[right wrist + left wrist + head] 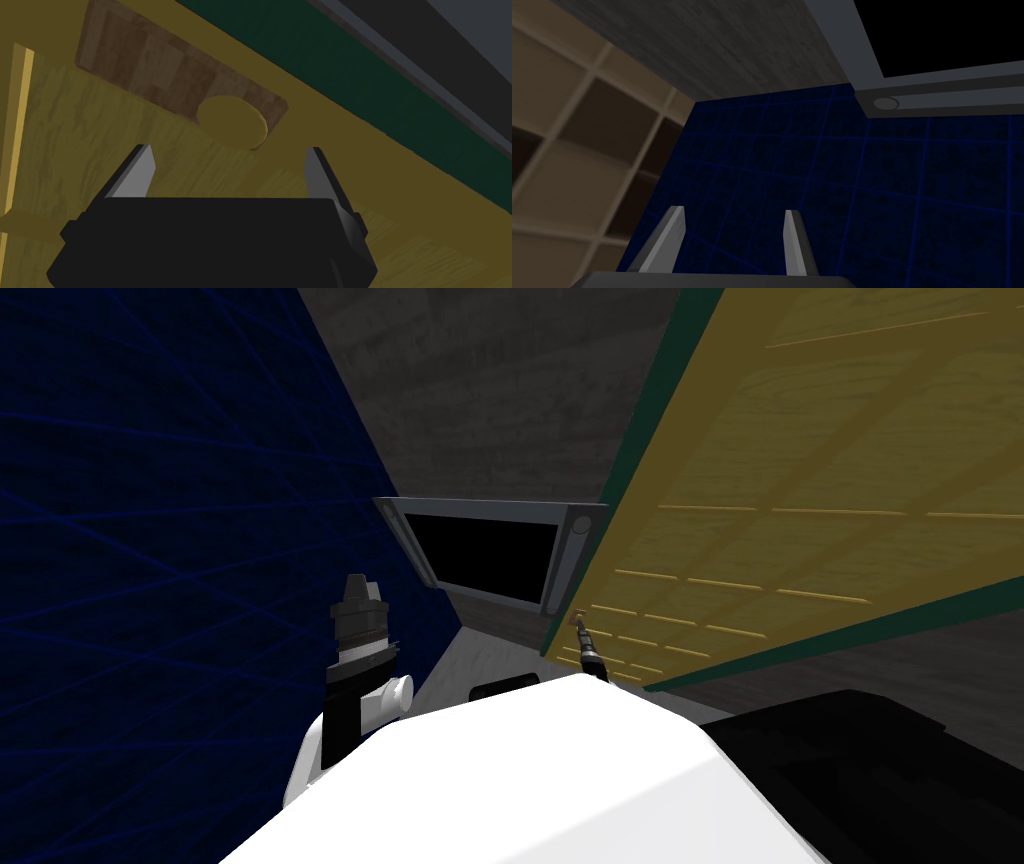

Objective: Pull the door open

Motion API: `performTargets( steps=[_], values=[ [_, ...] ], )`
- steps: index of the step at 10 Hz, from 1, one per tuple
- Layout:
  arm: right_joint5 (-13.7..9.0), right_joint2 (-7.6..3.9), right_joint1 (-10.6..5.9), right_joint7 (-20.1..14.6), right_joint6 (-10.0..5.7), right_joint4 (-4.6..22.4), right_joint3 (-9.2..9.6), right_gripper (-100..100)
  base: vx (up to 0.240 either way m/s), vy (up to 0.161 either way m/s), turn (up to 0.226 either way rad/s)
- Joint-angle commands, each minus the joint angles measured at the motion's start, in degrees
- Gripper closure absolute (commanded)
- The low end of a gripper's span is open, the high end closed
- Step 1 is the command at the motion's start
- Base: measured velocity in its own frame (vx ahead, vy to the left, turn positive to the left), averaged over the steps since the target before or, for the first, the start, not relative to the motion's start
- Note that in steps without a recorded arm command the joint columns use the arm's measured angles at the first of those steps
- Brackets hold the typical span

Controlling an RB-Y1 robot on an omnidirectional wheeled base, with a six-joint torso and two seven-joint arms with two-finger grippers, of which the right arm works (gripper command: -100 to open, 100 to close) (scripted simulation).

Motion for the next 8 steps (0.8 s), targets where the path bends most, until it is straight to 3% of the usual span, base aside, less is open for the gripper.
performTargets(
  steps=[1,8],
  values=[
    [0.45,-0.07,0.24,2.09,-0.10,-0.14,-0.25,-100,-0.006,0.037,-0.020],
    [3.70,-1.11,0.59,11.60,-1.39,1.23,-2.05,-100,-0.001,0.036,-0.031]
  ],
)
